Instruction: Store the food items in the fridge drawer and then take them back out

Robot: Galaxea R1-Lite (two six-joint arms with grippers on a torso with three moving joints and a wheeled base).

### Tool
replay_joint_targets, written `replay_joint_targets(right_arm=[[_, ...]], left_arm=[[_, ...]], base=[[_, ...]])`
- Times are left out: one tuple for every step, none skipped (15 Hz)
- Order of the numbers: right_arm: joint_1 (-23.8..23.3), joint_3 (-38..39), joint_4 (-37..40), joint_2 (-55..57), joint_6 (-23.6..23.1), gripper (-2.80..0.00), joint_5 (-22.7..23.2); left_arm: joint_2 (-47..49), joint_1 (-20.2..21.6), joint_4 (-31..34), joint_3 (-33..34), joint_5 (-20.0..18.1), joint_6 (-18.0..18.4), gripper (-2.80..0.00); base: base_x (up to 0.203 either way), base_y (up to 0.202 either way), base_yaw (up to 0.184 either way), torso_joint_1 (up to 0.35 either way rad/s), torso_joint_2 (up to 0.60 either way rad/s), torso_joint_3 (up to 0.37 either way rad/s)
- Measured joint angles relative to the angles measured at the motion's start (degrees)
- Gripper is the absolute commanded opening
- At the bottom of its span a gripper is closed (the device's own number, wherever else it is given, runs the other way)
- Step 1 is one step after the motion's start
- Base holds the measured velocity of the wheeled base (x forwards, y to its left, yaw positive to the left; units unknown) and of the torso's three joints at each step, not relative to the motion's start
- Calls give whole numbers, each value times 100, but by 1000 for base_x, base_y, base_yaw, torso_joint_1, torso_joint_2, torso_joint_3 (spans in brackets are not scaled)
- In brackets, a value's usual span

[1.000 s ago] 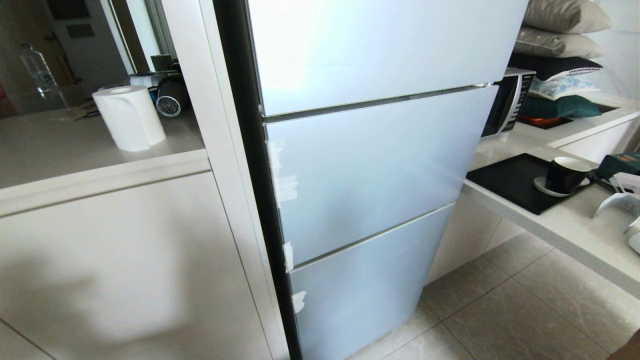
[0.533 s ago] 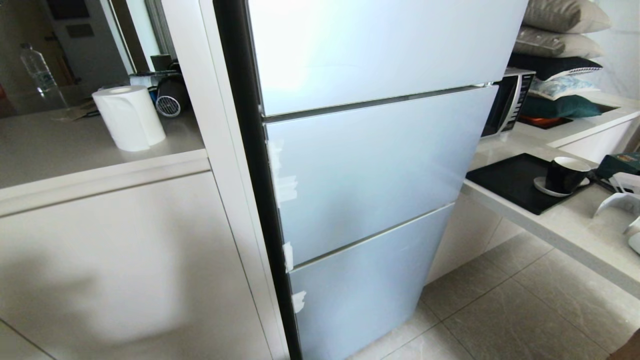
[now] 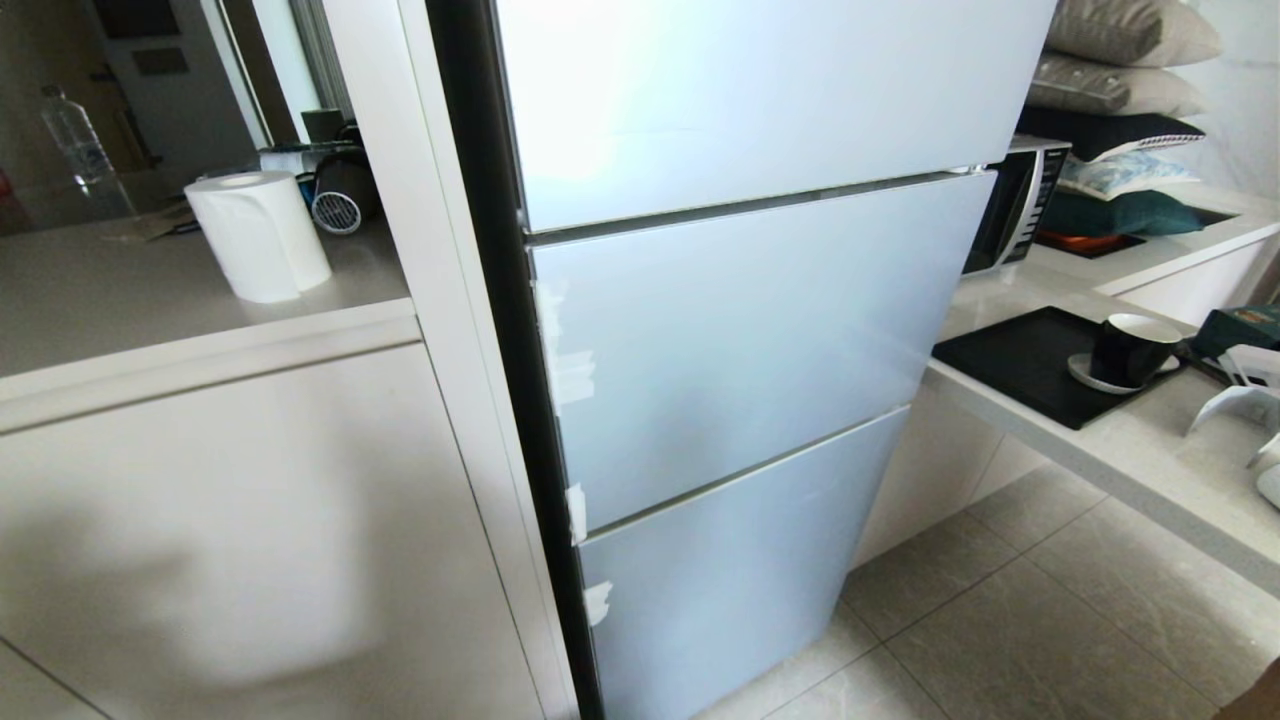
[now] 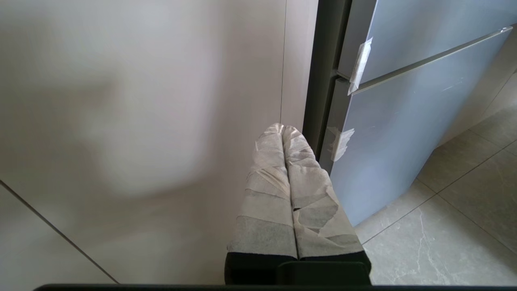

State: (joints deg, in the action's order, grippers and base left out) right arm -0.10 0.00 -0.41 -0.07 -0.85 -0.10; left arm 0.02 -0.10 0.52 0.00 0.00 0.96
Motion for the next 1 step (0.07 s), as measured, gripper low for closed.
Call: replay_joint_targets(right_arm=[[0,0,0,0,1,-280,0]], left_arm=[[0,0,0,0,0,0,-280]], base=[[0,0,0,0,0,0]])
